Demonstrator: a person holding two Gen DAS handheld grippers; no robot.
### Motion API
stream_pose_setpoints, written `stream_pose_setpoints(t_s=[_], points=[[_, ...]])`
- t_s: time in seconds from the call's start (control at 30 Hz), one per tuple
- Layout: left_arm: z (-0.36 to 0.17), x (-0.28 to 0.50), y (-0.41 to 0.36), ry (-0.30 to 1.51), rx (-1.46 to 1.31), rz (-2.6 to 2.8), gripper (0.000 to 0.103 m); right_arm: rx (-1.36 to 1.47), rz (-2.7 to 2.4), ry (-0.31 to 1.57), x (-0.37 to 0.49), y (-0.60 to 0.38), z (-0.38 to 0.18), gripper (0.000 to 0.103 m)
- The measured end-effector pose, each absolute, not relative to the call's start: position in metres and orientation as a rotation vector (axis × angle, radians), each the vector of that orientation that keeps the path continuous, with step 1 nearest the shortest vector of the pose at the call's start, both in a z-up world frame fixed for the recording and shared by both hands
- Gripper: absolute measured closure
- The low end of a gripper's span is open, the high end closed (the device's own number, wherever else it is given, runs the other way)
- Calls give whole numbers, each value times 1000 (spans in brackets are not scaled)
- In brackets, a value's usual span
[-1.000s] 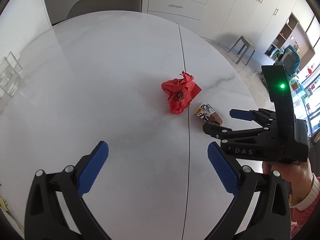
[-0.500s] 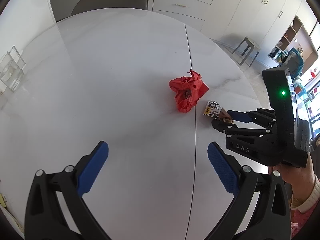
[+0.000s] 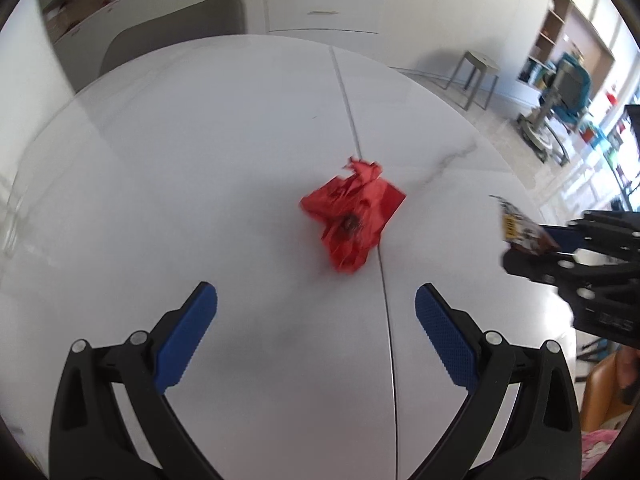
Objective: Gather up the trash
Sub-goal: 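Grasp the red crumpled wrapper with the left tool while the right tool holds the snack wrapper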
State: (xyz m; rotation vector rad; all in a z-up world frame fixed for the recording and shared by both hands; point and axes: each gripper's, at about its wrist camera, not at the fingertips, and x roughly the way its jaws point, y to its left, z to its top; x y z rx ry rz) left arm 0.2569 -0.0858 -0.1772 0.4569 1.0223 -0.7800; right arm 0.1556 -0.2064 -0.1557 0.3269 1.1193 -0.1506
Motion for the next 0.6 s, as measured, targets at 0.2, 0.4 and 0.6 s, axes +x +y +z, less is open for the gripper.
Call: stream_pose_setpoints(t_s=[0.2,0.4,0.6], points=[[-198,277,-134,1024,564,-893,8,363,-188,1097,133,-222,-139,71],[-212,283,-157,1025,614,-924,25,386,-207,1096,132,-230,-138,71],[-214,284,-152,1067,589,-935,65,390,-192,1089,134,-230,-136,71]])
